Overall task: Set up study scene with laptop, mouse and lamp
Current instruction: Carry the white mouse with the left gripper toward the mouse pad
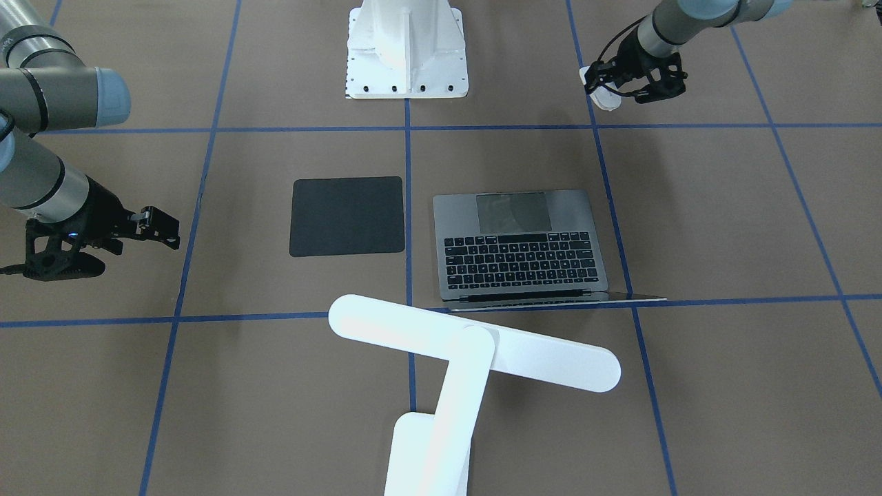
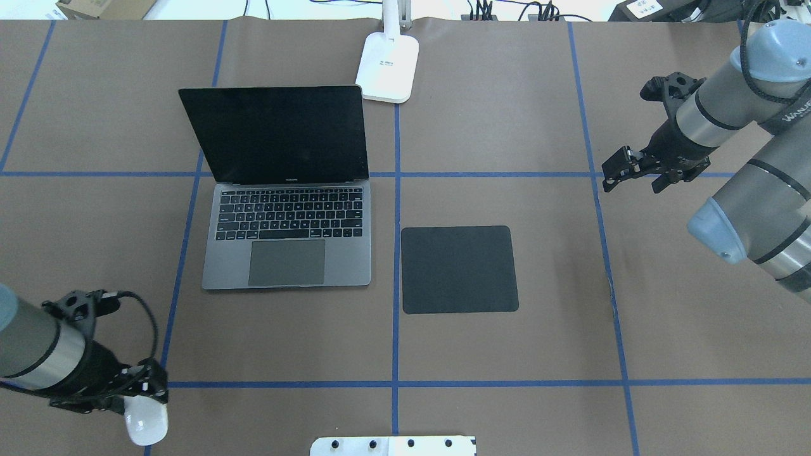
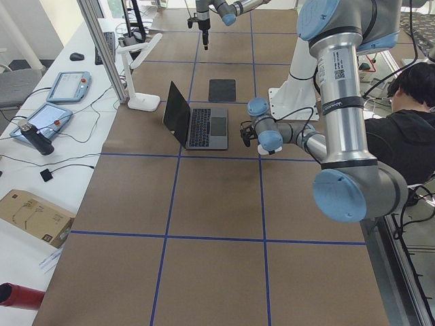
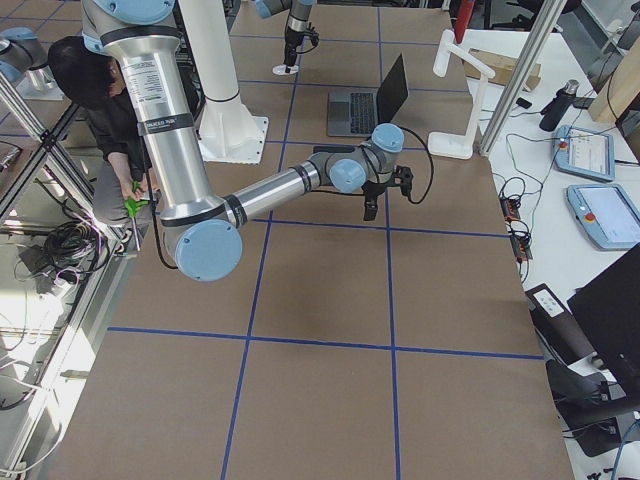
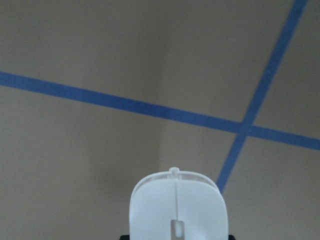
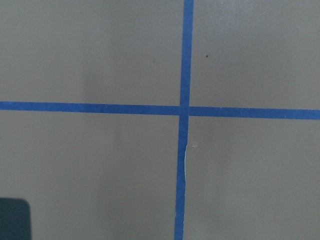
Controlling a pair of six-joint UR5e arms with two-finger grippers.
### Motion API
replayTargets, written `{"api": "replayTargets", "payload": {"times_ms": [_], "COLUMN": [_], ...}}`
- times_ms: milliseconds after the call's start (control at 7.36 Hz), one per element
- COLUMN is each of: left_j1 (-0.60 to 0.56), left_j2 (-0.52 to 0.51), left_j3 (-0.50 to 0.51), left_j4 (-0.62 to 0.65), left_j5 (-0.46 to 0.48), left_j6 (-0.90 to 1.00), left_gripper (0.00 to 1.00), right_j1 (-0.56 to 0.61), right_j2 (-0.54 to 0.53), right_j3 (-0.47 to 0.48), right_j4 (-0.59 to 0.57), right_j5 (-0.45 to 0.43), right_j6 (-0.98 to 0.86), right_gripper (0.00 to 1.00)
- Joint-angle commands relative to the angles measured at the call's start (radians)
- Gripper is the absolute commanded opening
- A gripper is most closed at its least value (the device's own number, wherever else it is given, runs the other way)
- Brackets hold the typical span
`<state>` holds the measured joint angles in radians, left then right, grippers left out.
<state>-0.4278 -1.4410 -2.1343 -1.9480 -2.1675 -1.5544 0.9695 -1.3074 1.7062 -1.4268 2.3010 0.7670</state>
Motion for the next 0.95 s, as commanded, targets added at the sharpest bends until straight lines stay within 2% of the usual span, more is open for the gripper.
{"api": "replayTargets", "payload": {"times_ms": [0, 272, 544, 816], "left_j1": [-0.041, -0.058, -0.065, -0.06], "left_j2": [-0.345, -0.613, -0.793, -1.037], "left_j3": [0.04, 0.208, 0.381, 0.662], "left_j4": [0.325, 0.426, 0.417, 0.411], "left_j5": [0.006, 0.011, 0.011, 0.047], "left_j6": [0.002, -0.001, 0.0, 0.005], "left_gripper": [0.45, 0.45, 0.44, 0.44], "right_j1": [0.0, 0.003, 0.003, 0.002], "right_j2": [-0.004, -0.021, -0.033, -0.035], "right_j3": [-0.003, 0.001, 0.001, -0.003], "right_j4": [0.0, 0.002, 0.002, 0.003], "right_j5": [-0.002, -0.006, -0.012, -0.014], "right_j6": [0.0, 0.0, 0.0, 0.0], "right_gripper": [1.0, 1.0, 1.0, 1.0]}}
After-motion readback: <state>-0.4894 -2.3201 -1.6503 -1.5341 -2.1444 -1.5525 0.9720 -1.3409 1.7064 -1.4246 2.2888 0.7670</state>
